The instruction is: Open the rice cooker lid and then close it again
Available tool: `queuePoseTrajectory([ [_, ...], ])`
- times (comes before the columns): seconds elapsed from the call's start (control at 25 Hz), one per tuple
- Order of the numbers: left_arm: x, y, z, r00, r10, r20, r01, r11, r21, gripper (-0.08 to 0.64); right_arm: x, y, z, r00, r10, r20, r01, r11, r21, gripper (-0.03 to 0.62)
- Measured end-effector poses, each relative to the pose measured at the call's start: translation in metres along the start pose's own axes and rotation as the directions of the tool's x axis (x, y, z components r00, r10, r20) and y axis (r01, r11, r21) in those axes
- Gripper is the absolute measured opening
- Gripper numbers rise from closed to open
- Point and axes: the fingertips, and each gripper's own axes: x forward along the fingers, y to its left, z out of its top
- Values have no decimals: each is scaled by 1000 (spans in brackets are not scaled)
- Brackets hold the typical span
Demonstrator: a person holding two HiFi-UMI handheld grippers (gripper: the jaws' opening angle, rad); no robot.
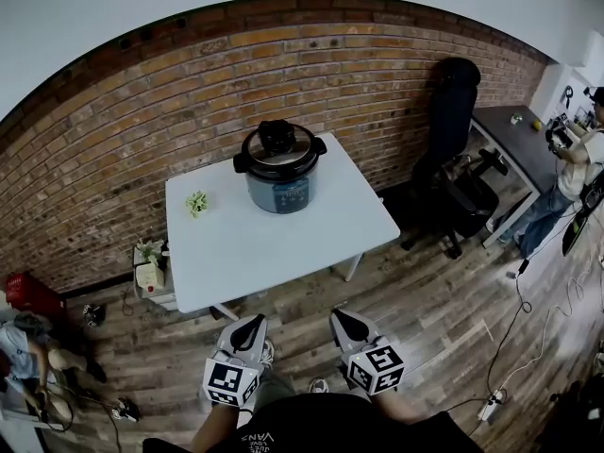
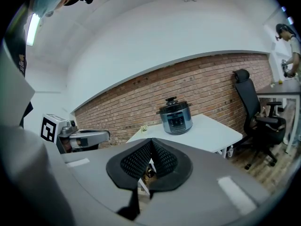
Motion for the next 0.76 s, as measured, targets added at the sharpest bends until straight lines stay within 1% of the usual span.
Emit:
queuePoseTrajectory([
  [0.44,9,-6,7,1000,-30,3,30,999,15,2,1,1,6,1000,18,-3,-18,1000,-13,5],
  [0.76,16,2,6,999,-38,1,38,999,6,2,12,1,7,999,31,-7,-31,999,-23,5],
])
